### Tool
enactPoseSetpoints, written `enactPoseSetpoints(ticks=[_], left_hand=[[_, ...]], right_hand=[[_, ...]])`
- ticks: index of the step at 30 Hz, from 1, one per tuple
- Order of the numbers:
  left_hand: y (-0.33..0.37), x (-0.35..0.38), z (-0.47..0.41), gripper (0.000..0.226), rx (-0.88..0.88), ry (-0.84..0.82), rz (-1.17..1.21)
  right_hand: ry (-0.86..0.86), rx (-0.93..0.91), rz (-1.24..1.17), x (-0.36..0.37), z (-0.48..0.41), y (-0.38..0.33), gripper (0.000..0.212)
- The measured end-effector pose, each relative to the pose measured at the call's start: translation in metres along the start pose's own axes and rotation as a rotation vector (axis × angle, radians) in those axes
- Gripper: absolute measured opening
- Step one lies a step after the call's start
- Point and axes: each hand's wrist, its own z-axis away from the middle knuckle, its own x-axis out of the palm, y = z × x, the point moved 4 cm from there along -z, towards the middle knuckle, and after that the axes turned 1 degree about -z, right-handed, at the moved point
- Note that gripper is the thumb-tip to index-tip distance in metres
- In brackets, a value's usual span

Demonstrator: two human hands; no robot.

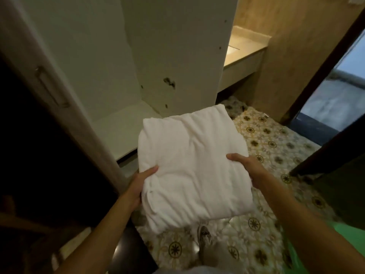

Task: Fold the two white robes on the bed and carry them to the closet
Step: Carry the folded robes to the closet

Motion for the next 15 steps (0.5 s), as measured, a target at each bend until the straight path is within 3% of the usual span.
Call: enactPoseSetpoints(ticks=[4, 7, 12, 15], left_hand=[[0.022, 0.019, -0.073, 0.052, -0.069, 0.173, 0.139], [0.050, 0.008, -0.119, 0.043, -0.089, 0.328, 0.218], [0.104, -0.041, -0.204, 0.040, -0.095, 0.476, 0.306], [0.135, -0.090, -0.266, 0.056, -0.116, 0.545, 0.381]], right_hand=[[-0.144, 0.035, 0.106, 0.018, -0.124, -0.067, 0.048], [-0.256, 0.102, 0.220, 0.061, -0.201, -0.103, 0.061], [-0.404, 0.237, 0.347, 0.166, -0.321, -0.145, 0.039], [-0.429, 0.273, 0.403, 0.243, -0.402, -0.159, 0.067]])
